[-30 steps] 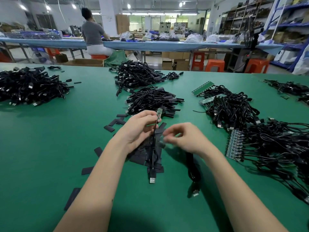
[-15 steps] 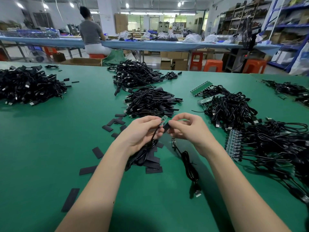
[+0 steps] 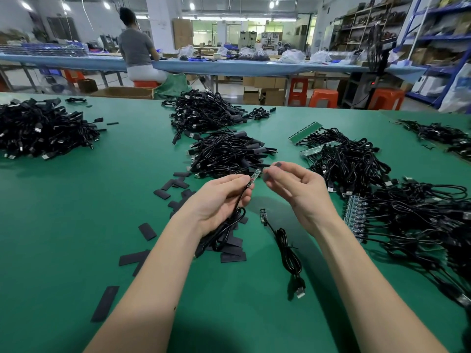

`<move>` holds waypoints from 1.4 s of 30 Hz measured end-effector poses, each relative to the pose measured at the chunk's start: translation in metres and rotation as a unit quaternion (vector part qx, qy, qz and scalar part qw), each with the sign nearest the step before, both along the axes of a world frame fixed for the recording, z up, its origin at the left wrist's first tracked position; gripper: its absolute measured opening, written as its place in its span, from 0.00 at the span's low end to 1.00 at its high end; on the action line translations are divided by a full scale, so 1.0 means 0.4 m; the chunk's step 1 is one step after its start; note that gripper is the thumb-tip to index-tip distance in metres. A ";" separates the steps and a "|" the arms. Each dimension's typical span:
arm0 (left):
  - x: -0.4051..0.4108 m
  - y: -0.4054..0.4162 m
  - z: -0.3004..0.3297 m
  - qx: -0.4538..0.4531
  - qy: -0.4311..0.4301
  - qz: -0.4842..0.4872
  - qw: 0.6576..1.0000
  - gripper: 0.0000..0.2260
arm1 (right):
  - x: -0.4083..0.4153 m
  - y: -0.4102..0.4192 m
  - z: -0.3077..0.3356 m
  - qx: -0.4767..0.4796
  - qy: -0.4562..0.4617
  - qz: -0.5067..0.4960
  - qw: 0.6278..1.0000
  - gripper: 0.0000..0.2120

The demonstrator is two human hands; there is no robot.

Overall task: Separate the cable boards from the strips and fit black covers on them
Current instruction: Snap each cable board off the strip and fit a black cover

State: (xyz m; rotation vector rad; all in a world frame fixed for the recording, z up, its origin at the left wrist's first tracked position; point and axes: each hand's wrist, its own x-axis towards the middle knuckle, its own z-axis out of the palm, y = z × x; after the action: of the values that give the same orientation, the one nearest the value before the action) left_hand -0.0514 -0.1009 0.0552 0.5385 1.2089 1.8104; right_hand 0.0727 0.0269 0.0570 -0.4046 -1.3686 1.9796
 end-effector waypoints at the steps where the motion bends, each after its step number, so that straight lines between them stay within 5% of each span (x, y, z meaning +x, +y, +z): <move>1: 0.003 0.001 0.000 -0.004 0.000 -0.004 1.000 0.03 | 0.000 0.003 0.001 -0.011 0.015 -0.009 1.000 0.19; 9: 0.010 0.000 0.006 -0.016 0.002 -0.007 1.000 0.04 | 0.001 0.001 0.005 -0.019 0.039 -0.045 0.998 0.28; 19: 0.015 0.001 0.005 -0.024 0.004 -0.009 1.000 0.04 | 0.005 -0.002 0.011 0.022 0.028 -0.011 0.999 0.09; 36: 0.020 -0.003 0.009 -0.015 0.009 -0.027 0.999 0.04 | 0.004 -0.008 0.008 0.004 0.025 -0.029 0.999 0.13; 42: 0.014 -0.019 0.016 -0.035 0.061 -0.054 0.996 0.02 | 0.018 0.006 0.006 -0.016 -0.014 0.078 0.997 0.14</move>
State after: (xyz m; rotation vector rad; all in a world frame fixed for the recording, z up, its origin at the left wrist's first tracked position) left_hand -0.0460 -0.1087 0.0615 0.6684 1.2956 1.6587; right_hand 0.0801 0.0292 0.0594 -0.3499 -1.4255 2.1324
